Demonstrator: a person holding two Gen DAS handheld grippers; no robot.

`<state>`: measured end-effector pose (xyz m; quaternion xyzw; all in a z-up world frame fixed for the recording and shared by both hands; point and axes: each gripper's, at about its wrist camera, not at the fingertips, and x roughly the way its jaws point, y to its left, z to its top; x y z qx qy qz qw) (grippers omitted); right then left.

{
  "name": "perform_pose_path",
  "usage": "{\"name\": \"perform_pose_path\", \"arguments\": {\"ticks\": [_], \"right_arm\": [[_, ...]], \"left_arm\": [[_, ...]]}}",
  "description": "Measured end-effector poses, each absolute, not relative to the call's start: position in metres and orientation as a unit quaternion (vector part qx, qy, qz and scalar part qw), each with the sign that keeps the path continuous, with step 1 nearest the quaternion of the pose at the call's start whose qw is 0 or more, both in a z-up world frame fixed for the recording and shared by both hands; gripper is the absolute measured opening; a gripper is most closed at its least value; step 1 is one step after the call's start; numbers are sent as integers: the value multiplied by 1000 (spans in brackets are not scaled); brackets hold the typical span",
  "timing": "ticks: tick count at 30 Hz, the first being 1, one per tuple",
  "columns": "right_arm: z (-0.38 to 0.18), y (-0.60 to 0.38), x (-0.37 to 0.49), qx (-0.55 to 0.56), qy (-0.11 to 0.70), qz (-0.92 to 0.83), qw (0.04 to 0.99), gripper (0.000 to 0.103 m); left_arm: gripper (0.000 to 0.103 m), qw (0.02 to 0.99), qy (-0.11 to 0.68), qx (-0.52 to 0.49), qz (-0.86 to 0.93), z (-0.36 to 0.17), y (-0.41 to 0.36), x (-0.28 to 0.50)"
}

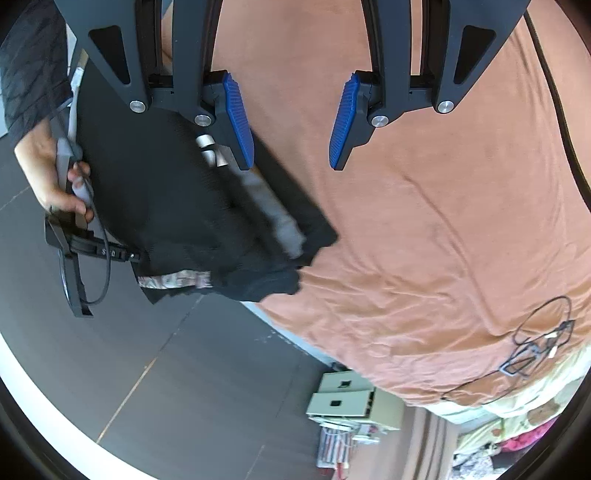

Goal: Fold small clothes
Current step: 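Lower the stack onto the folded pile and open both grippers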

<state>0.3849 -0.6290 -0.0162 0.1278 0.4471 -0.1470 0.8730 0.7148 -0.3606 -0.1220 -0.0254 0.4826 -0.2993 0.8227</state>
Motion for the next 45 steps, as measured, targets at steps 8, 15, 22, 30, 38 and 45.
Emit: {"name": "perform_pose_path", "arguments": {"ticks": [8, 15, 22, 30, 38, 45], "right_arm": [[27, -657, 346, 139, 415, -184, 880, 19], [52, -652, 279, 137, 412, -150, 888, 28], [39, -616, 294, 128, 411, -146, 891, 29], [4, -612, 343, 115, 437, -129, 883, 24], [-9, -633, 406, 115, 450, -135, 875, 22], [-16, -641, 440, 98, 454, -157, 872, 21]], "left_arm": [[45, 833, 476, -21, -281, -104, -334, 702], [67, 842, 462, -23, -276, -73, -317, 670], [70, 845, 454, -23, -282, -65, -322, 656], [70, 841, 461, -17, -284, -85, -361, 695], [70, 827, 476, -2, -300, -119, -427, 751], [71, 835, 489, 33, -250, -150, -464, 781]]}}
